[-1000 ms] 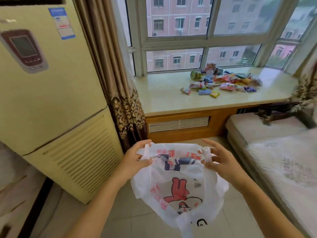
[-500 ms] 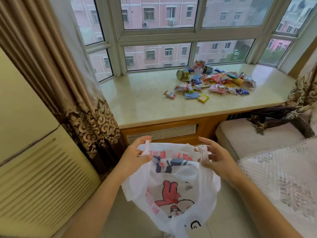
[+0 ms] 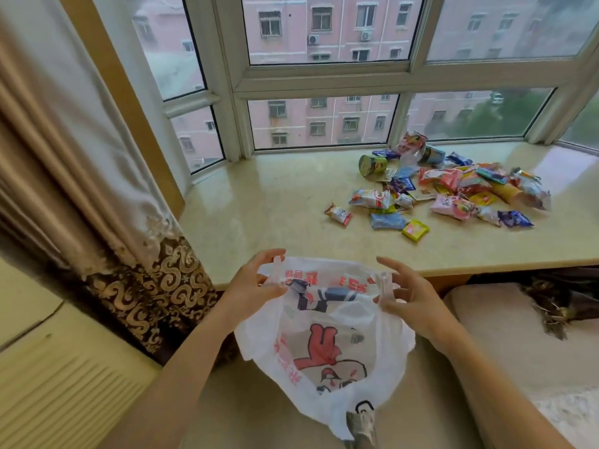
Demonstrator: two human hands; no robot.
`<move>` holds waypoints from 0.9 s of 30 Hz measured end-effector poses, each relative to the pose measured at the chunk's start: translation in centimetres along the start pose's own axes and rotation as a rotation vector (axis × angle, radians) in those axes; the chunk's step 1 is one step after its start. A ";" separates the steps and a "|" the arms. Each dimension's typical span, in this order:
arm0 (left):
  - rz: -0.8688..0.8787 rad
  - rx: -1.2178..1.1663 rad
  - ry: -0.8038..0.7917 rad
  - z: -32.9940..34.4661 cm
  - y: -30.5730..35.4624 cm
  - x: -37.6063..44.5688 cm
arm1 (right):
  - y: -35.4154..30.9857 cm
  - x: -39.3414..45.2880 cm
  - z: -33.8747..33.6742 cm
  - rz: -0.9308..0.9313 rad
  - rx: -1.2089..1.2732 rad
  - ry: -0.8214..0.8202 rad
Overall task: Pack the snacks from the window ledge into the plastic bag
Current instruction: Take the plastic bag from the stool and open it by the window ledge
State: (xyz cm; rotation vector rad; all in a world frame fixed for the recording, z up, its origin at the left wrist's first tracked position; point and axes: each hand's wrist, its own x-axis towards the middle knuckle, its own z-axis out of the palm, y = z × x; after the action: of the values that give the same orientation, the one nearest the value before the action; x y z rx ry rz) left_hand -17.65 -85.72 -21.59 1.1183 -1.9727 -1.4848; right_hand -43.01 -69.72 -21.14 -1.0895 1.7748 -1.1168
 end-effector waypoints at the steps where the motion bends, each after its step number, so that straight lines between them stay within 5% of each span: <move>1: -0.001 0.007 0.022 0.1 0.2 1.9 | 0.1 2.2 -0.7 0.002 0.005 -0.021; 14: -0.145 -0.007 0.296 -2.0 2.1 23.7 | -2.2 30.7 -7.0 -0.071 0.032 -0.212; 21: -0.167 -0.037 0.384 -7.4 1.6 32.4 | -4.8 43.0 -3.3 -0.115 -0.025 -0.304; 27: -0.165 -0.046 0.408 -13.4 -1.7 40.8 | -5.5 53.4 2.5 -0.132 -0.091 -0.201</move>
State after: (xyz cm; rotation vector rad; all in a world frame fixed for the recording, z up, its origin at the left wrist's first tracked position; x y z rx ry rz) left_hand -31.02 -126.45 -23.88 1.4594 -1.5916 -1.2476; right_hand -57.96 -121.21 -25.10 -1.3419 1.6277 -0.9737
